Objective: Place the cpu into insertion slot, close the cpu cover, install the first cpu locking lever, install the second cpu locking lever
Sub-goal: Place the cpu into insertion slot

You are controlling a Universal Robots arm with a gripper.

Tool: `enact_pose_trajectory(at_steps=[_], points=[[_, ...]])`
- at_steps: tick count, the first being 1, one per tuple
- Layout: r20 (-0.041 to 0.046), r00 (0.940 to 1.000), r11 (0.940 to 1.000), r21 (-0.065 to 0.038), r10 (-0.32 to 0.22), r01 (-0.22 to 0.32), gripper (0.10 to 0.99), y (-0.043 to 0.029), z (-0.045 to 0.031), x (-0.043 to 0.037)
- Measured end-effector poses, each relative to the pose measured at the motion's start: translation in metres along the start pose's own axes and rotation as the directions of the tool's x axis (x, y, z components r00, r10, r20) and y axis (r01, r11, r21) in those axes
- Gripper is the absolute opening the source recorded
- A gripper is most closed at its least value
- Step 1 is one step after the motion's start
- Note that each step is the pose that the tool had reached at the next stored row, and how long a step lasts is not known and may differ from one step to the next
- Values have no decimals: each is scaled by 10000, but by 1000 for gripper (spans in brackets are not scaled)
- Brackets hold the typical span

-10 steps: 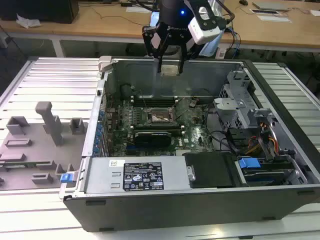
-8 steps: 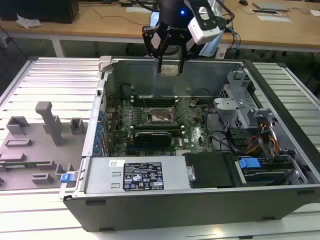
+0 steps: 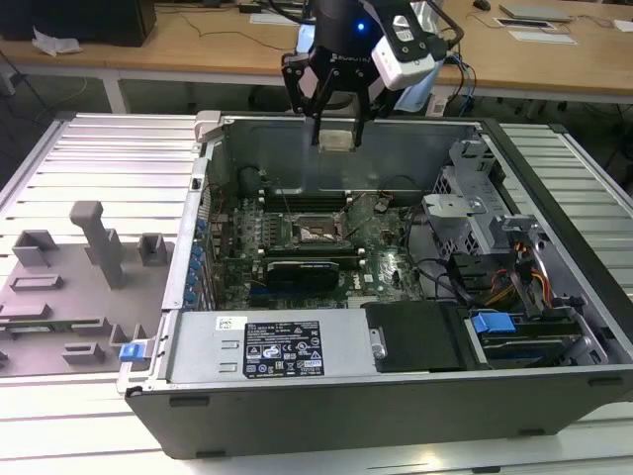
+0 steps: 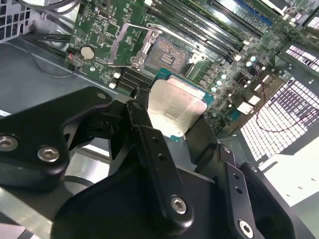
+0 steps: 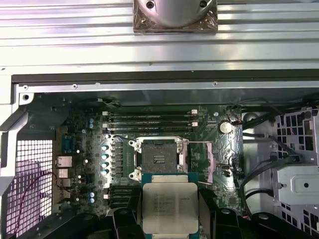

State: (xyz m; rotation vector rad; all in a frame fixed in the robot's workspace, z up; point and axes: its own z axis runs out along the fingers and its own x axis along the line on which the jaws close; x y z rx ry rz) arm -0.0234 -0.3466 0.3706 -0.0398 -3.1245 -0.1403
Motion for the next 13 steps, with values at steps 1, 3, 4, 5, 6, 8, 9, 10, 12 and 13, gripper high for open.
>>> enact_pose_trajectory(at_steps=[1, 3, 4, 5, 6, 8, 9, 10, 12, 13], points=[[0, 10000, 10000, 2, 0, 0, 541, -2, 17, 0], [0, 10000, 10000, 10, 0, 0, 541, -4, 50, -1], [0, 10000, 10000, 13, 0, 0, 541, -6, 62, -1], [0, 10000, 10000, 15, 0, 0, 541, -7, 83, -1], [0, 10000, 10000, 15, 0, 0, 541, -9, 100, -2], [0, 10000, 10000, 15, 0, 0, 541, -11, 120, -2], [1, 10000, 10000, 16, 0, 0, 541, -12, 131, -2], [3, 10000, 10000, 15, 0, 0, 541, -14, 151, -2], [32, 10000, 10000, 13, -2, 2, 541, -19, 208, -3], [46, 10000, 10000, 15, -4, 4, 541, -20, 228, -3]])
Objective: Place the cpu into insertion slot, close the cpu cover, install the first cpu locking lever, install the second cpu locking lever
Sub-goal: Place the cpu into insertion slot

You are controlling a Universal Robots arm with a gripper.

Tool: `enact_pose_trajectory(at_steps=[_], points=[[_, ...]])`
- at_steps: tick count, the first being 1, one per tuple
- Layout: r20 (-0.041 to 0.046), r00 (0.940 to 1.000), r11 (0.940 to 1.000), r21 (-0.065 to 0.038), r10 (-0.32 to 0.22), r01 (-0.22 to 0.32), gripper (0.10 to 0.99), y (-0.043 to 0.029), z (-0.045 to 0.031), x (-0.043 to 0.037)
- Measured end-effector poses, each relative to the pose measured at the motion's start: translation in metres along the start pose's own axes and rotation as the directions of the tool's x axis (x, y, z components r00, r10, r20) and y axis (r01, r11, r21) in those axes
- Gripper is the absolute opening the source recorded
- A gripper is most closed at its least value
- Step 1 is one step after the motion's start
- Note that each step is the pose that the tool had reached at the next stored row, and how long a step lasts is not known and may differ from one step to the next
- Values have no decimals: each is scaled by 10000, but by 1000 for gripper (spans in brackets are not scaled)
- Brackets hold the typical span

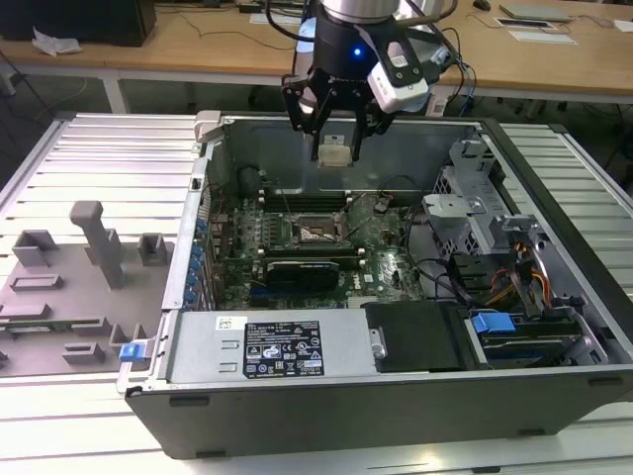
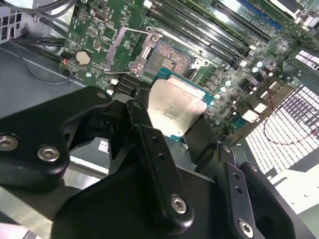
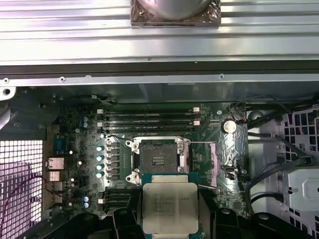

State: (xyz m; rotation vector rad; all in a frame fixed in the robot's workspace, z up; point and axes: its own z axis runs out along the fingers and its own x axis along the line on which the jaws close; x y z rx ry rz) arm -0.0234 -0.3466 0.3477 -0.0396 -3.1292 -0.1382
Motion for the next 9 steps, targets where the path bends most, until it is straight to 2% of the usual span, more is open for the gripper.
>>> enact_pose_trajectory(at_steps=[9], points=[[41, 10000, 10000, 12, -4, 4, 541, -8, 95, -1]])
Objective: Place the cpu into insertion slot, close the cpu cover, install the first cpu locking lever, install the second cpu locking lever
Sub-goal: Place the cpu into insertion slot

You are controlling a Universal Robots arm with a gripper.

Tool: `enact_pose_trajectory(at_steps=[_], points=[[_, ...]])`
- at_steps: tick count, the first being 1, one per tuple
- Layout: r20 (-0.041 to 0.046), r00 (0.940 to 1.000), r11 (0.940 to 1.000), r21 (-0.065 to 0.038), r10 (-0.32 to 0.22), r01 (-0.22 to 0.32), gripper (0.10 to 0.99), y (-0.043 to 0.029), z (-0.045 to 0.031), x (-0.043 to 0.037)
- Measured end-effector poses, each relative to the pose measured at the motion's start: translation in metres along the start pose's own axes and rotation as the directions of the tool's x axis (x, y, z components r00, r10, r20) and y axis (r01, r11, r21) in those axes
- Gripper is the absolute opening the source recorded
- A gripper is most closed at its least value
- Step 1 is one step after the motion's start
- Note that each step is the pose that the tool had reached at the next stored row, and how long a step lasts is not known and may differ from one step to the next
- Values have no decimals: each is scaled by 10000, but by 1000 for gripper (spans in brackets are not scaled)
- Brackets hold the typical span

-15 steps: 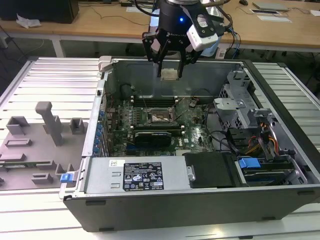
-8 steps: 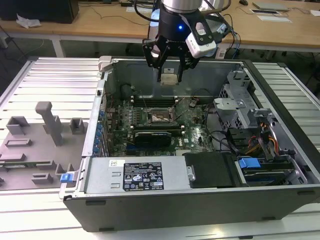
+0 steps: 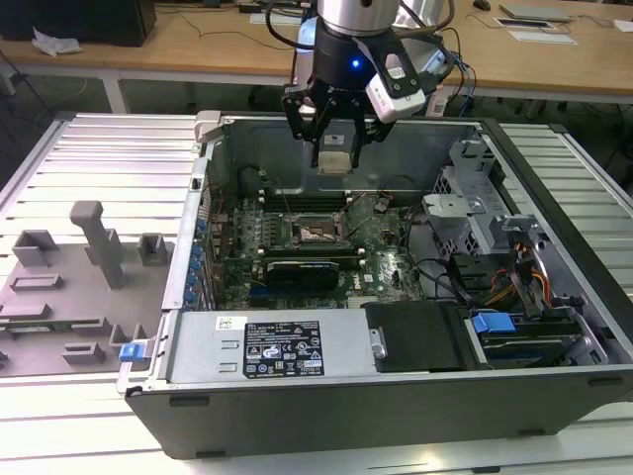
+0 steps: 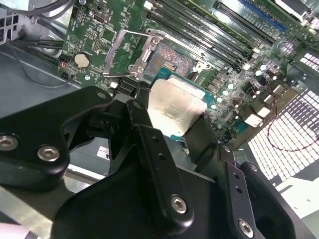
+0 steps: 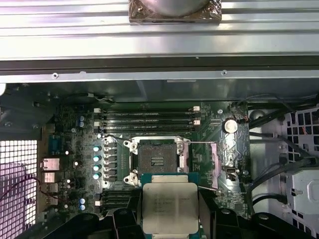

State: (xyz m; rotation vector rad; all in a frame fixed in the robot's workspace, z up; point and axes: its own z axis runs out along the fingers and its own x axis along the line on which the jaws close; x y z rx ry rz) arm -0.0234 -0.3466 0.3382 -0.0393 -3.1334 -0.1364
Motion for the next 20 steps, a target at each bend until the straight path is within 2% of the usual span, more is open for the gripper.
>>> enact_pose_trajectory(at_steps=[8, 17, 20], points=[[22, 10000, 10000, 48, -2, 2, 541, -9, 104, -1], [55, 10000, 9999, 119, 9, -10, 541, -23, 266, -1], [85, 9994, 9993, 124, 341, -342, 541, -26, 300, -2]])
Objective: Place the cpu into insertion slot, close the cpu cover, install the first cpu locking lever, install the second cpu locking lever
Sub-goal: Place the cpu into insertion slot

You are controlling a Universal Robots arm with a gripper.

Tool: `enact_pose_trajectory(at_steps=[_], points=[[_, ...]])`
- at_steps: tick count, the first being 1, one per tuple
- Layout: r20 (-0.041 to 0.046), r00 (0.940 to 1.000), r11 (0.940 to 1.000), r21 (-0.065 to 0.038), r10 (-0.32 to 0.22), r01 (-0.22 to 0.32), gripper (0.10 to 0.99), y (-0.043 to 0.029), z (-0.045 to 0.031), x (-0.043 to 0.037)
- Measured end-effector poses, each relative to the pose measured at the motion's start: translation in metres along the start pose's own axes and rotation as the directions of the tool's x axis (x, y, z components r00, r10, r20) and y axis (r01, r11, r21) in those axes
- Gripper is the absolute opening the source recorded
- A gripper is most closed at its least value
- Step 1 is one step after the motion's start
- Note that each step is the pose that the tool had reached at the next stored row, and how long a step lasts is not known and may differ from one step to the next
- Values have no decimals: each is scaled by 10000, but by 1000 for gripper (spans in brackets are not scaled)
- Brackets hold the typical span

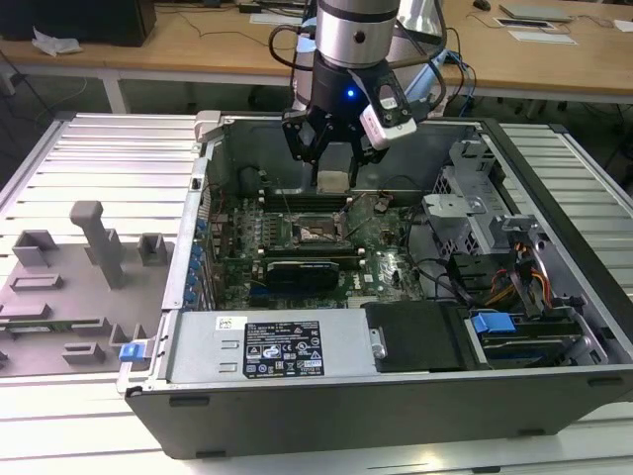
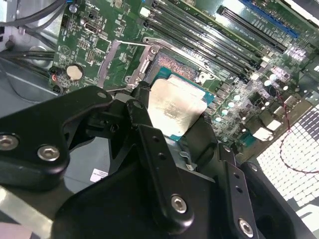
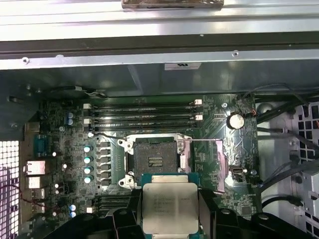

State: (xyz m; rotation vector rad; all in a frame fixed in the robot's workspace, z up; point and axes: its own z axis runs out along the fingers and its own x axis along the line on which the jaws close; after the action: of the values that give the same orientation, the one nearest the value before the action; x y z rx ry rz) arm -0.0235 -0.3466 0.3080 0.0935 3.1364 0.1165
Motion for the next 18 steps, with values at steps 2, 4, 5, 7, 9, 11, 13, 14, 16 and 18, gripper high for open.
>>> enact_pose_trajectory(at_steps=[2, 4, 5, 7, 9, 11, 13, 14, 16, 18], points=[[21, 9996, 9996, 15, 265, -265, 541, -1, 11, 0], [39, 9988, 9988, 31, 496, -496, 541, -1, 18, 0], [50, 9980, 9980, 40, 624, -624, 541, -2, 22, 0], [71, 9963, 9963, 63, 854, -854, 541, -2, 28, 0], [94, 9937, 9937, 84, 1114, -1115, 541, -3, 35, 0], [119, 9901, 9901, 103, 1401, -1402, 541, -3, 41, 0], [146, 9854, 9854, 122, 1695, -1697, 541, -4, 49, 0], [158, 9831, 9831, 132, 1821, -1823, 541, -4, 52, 0], [180, 9784, 9784, 143, 2060, -2063, 541, -4, 58, 0], [215, 9692, 9692, 157, 2453, -2457, 541, -5, 66, 0]])
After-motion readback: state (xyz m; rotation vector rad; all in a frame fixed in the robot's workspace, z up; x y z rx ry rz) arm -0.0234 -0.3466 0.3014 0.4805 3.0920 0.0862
